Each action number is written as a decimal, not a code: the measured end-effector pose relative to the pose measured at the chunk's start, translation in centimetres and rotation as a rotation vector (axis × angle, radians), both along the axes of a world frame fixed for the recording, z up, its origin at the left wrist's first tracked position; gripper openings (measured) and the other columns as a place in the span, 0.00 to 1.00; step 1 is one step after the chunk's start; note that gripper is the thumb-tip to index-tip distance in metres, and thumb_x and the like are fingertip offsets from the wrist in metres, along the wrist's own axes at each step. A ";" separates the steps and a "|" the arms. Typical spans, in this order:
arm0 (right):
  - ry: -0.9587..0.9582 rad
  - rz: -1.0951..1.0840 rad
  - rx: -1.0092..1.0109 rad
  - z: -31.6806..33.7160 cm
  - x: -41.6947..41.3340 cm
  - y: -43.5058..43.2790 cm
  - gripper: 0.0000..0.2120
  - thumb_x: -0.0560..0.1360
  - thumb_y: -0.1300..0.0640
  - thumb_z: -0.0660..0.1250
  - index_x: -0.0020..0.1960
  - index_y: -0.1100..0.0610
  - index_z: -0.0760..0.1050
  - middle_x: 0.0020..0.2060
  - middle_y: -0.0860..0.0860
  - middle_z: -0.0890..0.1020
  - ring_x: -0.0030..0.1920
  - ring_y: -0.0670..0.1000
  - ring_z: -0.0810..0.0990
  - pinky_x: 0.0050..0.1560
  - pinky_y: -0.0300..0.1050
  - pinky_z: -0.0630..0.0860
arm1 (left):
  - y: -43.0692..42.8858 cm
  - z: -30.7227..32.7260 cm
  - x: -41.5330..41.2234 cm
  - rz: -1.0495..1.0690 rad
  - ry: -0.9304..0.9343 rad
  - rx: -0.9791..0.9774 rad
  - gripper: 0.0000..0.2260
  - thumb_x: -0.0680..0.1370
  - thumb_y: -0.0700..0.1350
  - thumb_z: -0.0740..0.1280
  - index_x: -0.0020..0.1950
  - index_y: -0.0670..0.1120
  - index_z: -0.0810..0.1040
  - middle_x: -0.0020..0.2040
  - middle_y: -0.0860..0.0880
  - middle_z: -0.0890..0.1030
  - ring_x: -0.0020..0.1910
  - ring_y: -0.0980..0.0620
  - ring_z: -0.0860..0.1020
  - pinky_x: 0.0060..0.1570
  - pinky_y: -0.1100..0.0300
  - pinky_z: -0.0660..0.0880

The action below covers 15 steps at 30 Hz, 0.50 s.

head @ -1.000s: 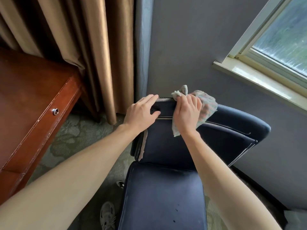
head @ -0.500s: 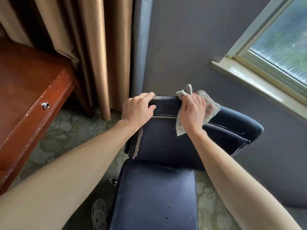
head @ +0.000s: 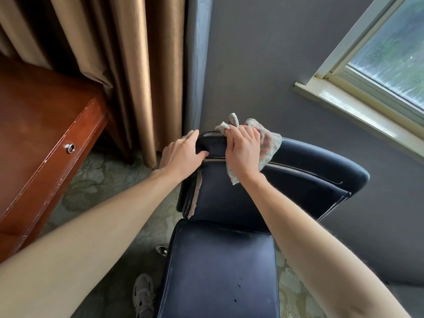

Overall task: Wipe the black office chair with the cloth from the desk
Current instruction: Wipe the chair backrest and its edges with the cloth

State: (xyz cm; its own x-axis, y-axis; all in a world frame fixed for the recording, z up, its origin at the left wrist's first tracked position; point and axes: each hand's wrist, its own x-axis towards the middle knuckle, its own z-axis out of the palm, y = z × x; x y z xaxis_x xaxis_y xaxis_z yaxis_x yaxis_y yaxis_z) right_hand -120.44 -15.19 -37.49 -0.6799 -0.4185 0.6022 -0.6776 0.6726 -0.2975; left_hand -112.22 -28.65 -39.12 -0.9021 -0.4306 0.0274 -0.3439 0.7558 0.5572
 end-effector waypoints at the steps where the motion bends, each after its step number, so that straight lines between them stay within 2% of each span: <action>1: 0.000 -0.012 -0.011 0.0 0.2 -0.1 0.06 0.77 0.65 0.65 0.44 0.62 0.80 0.32 0.53 0.77 0.39 0.58 0.77 0.51 0.52 0.72 | 0.0 -0.1 0.1 0.021 0.021 0.008 0.22 0.76 0.55 0.68 0.67 0.48 0.72 0.55 0.44 0.82 0.54 0.38 0.78 0.47 0.51 0.74; 3: -0.002 -0.016 -0.013 0.0 0.5 -0.4 0.06 0.76 0.66 0.65 0.43 0.62 0.80 0.32 0.53 0.77 0.39 0.58 0.77 0.51 0.52 0.71 | -0.1 0.0 0.1 0.048 0.056 0.056 0.19 0.75 0.54 0.69 0.63 0.49 0.76 0.47 0.43 0.83 0.50 0.37 0.78 0.45 0.51 0.74; 6: -0.015 0.088 0.060 0.2 1.7 -2.3 0.06 0.74 0.65 0.64 0.41 0.60 0.80 0.32 0.52 0.77 0.40 0.57 0.77 0.49 0.52 0.71 | -0.2 0.2 -0.1 0.044 0.088 0.042 0.14 0.74 0.52 0.69 0.59 0.50 0.80 0.46 0.41 0.84 0.48 0.36 0.79 0.42 0.52 0.73; 9: -0.029 0.145 0.112 0.0 3.0 -4.1 0.08 0.76 0.63 0.63 0.42 0.60 0.80 0.34 0.52 0.79 0.42 0.56 0.77 0.52 0.52 0.71 | -0.8 -0.3 -0.3 0.058 0.078 -0.002 0.09 0.75 0.47 0.64 0.53 0.48 0.80 0.43 0.40 0.83 0.45 0.35 0.79 0.37 0.54 0.68; 12: 0.013 0.179 0.142 -0.2 2.2 -3.0 0.05 0.75 0.64 0.65 0.43 0.60 0.79 0.36 0.52 0.80 0.43 0.57 0.78 0.52 0.52 0.72 | -1.4 -0.4 -0.5 0.033 0.078 -0.020 0.13 0.73 0.54 0.68 0.55 0.52 0.82 0.45 0.41 0.84 0.47 0.36 0.79 0.41 0.53 0.71; 15: 0.031 0.115 0.109 0.1 1.0 -1.3 0.05 0.75 0.64 0.65 0.45 0.60 0.80 0.37 0.52 0.80 0.45 0.57 0.78 0.52 0.51 0.71 | -1.3 -0.3 -0.9 0.022 0.096 0.001 0.16 0.72 0.59 0.70 0.57 0.55 0.82 0.45 0.45 0.84 0.49 0.40 0.79 0.44 0.54 0.73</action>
